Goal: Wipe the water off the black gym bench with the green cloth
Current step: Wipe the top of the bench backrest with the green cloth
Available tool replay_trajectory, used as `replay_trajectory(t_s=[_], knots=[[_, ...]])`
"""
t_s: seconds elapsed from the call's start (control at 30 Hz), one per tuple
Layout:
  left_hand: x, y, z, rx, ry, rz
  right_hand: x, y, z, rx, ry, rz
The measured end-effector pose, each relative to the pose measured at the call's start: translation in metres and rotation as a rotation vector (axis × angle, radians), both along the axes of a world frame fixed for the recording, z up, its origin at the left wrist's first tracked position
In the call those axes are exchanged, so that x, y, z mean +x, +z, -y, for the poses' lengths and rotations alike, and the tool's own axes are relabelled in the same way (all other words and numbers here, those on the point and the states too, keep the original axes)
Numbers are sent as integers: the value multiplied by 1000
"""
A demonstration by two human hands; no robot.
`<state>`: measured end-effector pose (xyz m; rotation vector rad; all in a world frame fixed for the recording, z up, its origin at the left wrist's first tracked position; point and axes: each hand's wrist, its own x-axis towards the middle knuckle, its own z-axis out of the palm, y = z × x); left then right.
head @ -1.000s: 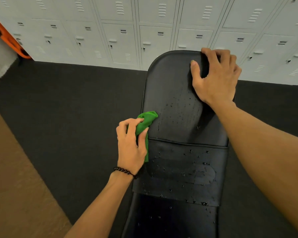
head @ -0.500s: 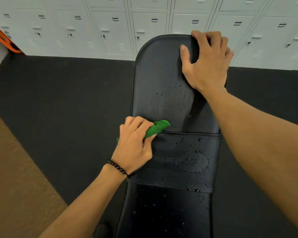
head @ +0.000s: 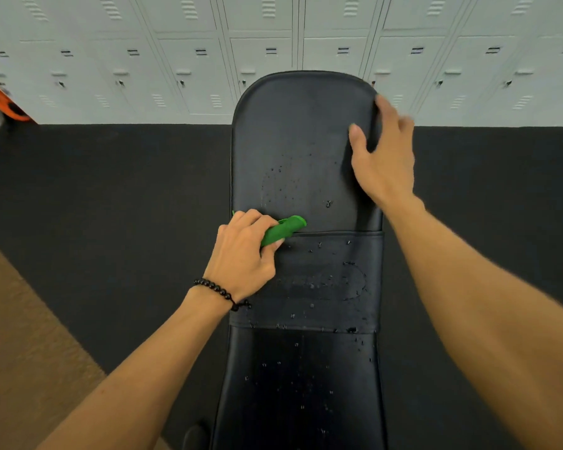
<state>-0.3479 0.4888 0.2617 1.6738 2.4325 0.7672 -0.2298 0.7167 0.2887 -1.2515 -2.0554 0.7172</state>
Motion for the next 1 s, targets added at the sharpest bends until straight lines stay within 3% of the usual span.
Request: replay_trajectory(t_s=[0.13,0.37,0.53,0.7,1.0], knots=[[22,2,-12,-10,62,36,36,-28,37,-442,-46,-86],[84,2,-53,-8,-38,34,51,-42,47,-773,-153,-463],[58,6,-39,-47,-73,-105,67,-61,63,-863,-207,-516],[2,11,-5,-132,56,-125,79,-58,64,-857,-179,-507],[93,15,-72,-119,-71,-42,102,-65,72,-905,-206,-529]])
